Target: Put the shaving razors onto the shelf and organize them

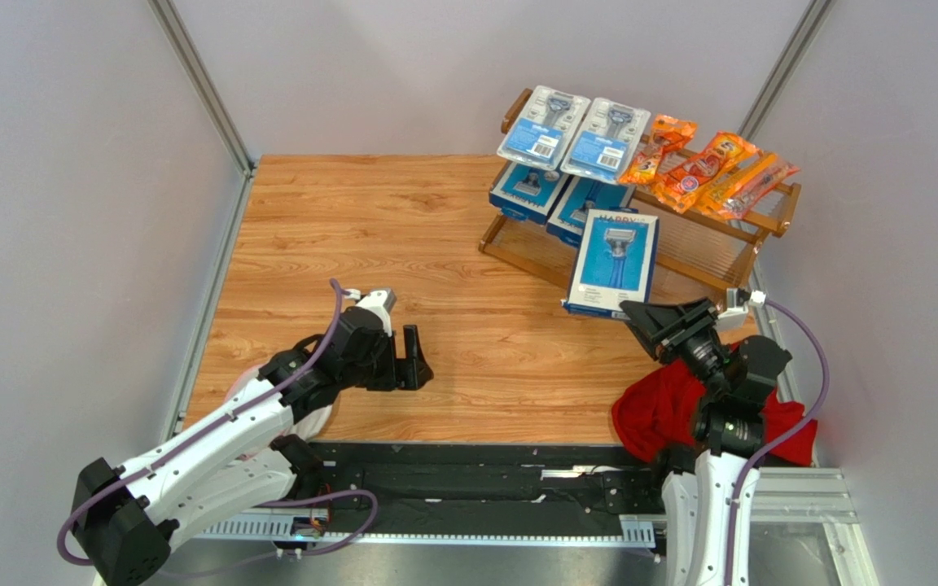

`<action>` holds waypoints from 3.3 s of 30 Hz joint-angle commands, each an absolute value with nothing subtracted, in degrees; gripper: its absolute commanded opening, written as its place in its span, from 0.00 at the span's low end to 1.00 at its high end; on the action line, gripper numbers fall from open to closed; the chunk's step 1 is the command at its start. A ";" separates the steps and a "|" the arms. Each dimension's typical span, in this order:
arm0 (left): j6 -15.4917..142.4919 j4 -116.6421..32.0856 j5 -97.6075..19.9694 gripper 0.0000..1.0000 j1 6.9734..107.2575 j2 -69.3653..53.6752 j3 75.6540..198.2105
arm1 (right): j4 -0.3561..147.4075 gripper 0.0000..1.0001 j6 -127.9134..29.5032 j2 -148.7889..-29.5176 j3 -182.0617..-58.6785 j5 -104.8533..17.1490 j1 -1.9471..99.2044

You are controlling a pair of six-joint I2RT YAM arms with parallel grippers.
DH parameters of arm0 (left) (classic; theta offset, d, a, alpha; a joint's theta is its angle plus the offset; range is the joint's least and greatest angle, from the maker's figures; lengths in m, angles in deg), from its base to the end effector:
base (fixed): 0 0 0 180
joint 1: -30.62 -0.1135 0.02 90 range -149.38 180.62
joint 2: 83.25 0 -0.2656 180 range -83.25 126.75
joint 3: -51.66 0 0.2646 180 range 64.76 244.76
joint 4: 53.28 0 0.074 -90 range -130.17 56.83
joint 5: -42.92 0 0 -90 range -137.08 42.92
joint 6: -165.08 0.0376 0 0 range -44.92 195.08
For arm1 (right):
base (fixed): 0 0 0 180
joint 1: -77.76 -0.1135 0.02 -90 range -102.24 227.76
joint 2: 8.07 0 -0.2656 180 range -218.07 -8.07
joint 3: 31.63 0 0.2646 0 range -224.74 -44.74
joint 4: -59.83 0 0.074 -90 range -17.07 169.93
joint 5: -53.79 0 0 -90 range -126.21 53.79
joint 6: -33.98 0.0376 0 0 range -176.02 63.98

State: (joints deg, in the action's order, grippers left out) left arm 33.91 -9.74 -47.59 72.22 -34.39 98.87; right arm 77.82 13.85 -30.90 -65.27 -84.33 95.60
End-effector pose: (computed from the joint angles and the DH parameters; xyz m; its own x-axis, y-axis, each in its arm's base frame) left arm 0.1411 -0.1248 0.2267 -0.8333 -0.1404 -0.5347 0.1470 0.8761 -0.4592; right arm 0.1356 -0.0142 0.2538 -0.5092 0.8223 -0.2541 -0.0599 0.2606 0.9636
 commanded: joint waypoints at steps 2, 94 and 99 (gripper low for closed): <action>34.74 -10.56 -47.43 0.89 72.19 -35.00 98.78 | 66.60 0.00 17.72 -32.59 -66.36 -86.84 98.23; 34.03 -16.09 -41.02 0.86 72.19 -30.60 96.32 | 74.23 0.83 -6.71 -64.33 -76.91 -81.91 107.02; 33.68 -16.62 -40.75 0.86 72.19 -30.43 95.88 | 75.30 0.82 -6.36 -61.42 -76.11 -82.71 107.02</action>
